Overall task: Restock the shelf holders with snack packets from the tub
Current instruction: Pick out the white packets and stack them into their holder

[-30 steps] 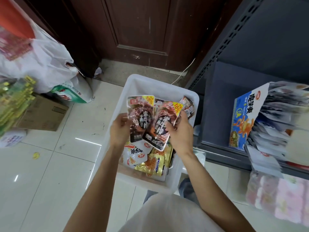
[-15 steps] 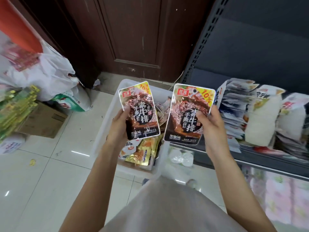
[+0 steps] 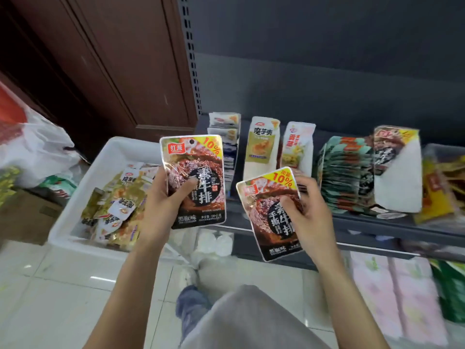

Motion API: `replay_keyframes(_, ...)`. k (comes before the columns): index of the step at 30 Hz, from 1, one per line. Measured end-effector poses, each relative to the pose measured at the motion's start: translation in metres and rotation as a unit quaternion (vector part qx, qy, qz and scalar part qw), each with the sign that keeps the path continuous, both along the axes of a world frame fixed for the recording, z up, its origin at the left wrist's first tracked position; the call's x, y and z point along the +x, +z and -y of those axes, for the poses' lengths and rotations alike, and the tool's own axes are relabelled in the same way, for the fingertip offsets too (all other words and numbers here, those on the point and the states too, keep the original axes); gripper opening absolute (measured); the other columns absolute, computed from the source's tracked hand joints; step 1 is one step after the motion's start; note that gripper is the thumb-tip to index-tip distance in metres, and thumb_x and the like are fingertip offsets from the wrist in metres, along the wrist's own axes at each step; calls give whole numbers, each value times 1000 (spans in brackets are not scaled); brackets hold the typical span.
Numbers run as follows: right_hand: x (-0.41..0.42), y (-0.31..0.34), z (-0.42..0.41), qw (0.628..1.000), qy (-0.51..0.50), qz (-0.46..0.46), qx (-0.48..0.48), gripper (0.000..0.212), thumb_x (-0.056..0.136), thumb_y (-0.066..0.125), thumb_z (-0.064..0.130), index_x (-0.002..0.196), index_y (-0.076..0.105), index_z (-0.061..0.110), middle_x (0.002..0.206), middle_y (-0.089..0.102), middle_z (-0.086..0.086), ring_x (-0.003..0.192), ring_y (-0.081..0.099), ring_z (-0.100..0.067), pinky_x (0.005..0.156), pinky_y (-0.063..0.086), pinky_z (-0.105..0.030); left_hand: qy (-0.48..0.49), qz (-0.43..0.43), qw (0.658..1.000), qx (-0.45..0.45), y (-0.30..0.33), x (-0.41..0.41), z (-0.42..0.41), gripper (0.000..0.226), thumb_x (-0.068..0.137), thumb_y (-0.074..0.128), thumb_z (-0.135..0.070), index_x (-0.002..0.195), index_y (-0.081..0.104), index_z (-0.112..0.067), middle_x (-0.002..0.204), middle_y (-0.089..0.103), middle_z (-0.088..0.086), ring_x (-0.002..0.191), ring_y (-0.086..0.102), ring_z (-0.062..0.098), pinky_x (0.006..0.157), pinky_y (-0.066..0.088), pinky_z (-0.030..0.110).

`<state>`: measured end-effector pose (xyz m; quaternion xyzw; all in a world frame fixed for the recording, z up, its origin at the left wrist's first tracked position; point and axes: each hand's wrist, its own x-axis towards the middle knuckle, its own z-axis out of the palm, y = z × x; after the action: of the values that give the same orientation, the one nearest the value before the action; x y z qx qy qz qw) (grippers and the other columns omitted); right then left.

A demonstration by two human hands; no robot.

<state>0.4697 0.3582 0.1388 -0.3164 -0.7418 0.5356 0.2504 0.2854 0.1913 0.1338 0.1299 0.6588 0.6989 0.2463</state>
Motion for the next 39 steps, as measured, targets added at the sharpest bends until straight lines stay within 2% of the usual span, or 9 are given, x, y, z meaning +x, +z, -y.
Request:
replay_keyframes(5,101,-6,-53,995,-82,47,17,24,91,62,25,104,49,39,94,69,16,88,67,-6,73,55,-38,-13,-24,999,-27,5,72,-48,23,85,68,-32,106,61,-37,100,73,-6,88,71,18,63,56,23)
replay_keyframes(12,167,5,-114,987,-159,-19,18,16,90,63,18,92,56,32,87,70,12,80,66,-3,66,51,-23,-83,-21,996,19,33,114,-121,28,80,71,-29,108,63,-27,102,73,-3,93,70,16,67,57,23)
replay_keyframes(17,190,14,-146,953,-286,-104,13,51,85,64,0,104,50,44,108,62,2,91,60,-4,78,49,-25,-137,-52,987,61,49,120,-212,34,79,75,-16,109,58,-21,105,72,-3,99,68,13,80,56,29)
replay_keyframes(21,207,20,-160,921,-372,-113,32,54,83,63,1,100,50,50,97,62,7,87,59,-22,74,48,-46,-172,-126,974,75,51,133,-285,27,85,71,-20,108,58,-27,105,69,-11,100,64,4,83,51,20)
replay_keyframes(25,221,25,-176,908,-399,-119,45,53,86,61,-3,100,50,47,94,64,16,86,61,-9,78,52,-30,-228,-144,963,10,37,145,-349,21,93,59,-21,114,57,-17,113,67,1,105,63,14,94,50,40)
replay_keyframes(28,229,29,-188,906,-402,-117,59,54,88,61,0,98,49,52,87,63,21,75,57,14,65,46,-7,-263,-162,951,-28,22,156,-372,21,93,59,-20,114,56,-19,107,66,-6,104,63,14,91,52,33)
replay_keyframes(32,245,33,-211,899,-407,-137,82,42,88,61,4,99,46,42,89,61,17,74,58,8,64,46,-11,-286,-164,942,-67,5,177,-376,21,92,60,-23,113,55,-24,100,65,-16,95,63,2,82,51,22)
replay_keyframes(35,259,41,-233,878,-430,-191,90,36,85,61,8,100,44,35,95,60,12,80,58,2,70,46,-14,-304,-235,915,-122,-5,193,-368,20,90,63,-22,110,59,-18,99,69,-3,92,66,13,83,53,31)
replay_keyframes(39,249,36,-264,899,-384,-199,62,31,87,58,5,99,44,31,101,58,3,87,58,0,76,46,-16,-317,-465,811,-160,-9,204,-346,5,82,69,-19,85,65,-18,76,67,-5,70,62,16,58,42,26)
